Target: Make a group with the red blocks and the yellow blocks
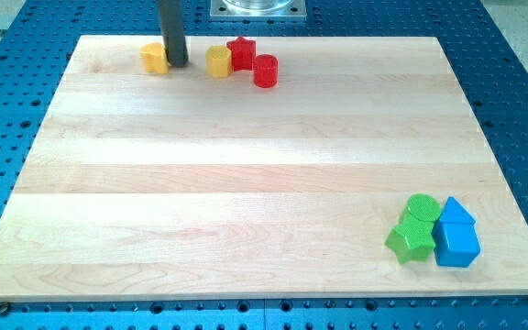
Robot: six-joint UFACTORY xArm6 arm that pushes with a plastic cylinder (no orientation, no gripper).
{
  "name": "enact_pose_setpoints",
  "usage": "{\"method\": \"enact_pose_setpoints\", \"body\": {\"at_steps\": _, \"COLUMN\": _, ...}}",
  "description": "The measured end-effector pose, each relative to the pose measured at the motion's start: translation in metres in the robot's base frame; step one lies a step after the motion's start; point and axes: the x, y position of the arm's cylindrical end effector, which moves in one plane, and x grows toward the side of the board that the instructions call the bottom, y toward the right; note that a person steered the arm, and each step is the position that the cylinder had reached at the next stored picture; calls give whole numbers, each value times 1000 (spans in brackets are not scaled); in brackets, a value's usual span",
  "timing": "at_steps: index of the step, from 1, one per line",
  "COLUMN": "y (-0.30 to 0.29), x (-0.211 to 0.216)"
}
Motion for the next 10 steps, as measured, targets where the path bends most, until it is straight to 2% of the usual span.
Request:
{"method": "enact_pose_setpoints", "body": {"at_steps": 2, "y": -53, "x": -10}}
{"method": "enact_pose_setpoints", "body": {"at_steps": 4, "y": 106, "x": -45}}
{"method": "enact_pose_setpoints", "body": {"at_steps": 5, "y": 149, "x": -34}}
{"method": "enact_pose_setpoints", "body": {"at_steps": 6, "y": 143, "x": -10}}
{"method": "enact_pose_setpoints", "body": {"at_steps": 8, "y": 66, "x": 11}}
{"method": "enact_pose_setpoints", "body": {"at_steps": 9, "y": 134, "x": -21}}
{"method": "enact_pose_setpoints", "body": {"at_steps": 10, "y": 111, "x": 15}}
